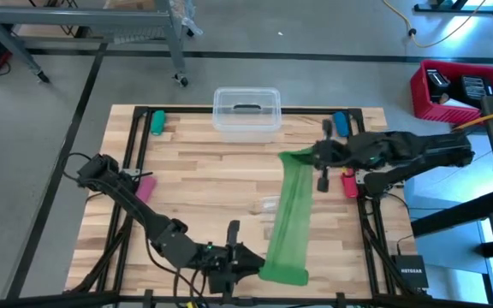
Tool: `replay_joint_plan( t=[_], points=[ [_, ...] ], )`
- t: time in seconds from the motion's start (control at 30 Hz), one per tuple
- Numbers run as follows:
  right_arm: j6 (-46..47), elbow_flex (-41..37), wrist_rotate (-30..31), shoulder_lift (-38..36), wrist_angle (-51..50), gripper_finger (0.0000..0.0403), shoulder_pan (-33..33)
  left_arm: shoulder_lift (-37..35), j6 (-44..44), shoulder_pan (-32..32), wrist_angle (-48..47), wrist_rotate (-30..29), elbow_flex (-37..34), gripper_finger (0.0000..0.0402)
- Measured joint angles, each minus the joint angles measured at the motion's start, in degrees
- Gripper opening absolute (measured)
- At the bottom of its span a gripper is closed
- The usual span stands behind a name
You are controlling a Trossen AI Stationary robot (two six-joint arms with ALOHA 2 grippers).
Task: Roll bandage
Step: Roll the green bandage
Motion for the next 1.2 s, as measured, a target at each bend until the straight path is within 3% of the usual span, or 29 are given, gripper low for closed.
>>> replay_joint_plan(
  t=[0.23,0.47,0.67,0.8,1.0,1.2],
  points=[
    [2.0,-14.5,-9.0,-0.1,14.4,0.0002,-2.1,-0.6,4.1,0.0,0.1,-1.5,2.5,0.0024],
    [8.2,-26.9,-15.1,-0.1,26.4,0.0003,-2.0,-0.6,11.3,-0.1,0.3,-13.9,2.6,0.0024],
    [14.6,-35.5,-20.5,1.4,39.5,0.0003,-1.4,-0.6,14.1,1.9,4.2,-15.9,2.6,0.0024],
    [14.9,-38.0,-19.9,3.6,44.8,0.0003,0.5,-0.6,12.4,3.9,5.3,-15.5,2.7,0.0024],
    [14.8,-38.0,-19.6,7.4,52.1,0.0003,3.6,-0.6,7.5,7.3,5.8,-10.6,2.3,0.0024],
    [16.5,-38.0,-23.0,8.7,53.6,0.0003,7.0,-0.5,12.9,8.8,5.1,-15.3,2.1,0.0024]
  ],
)
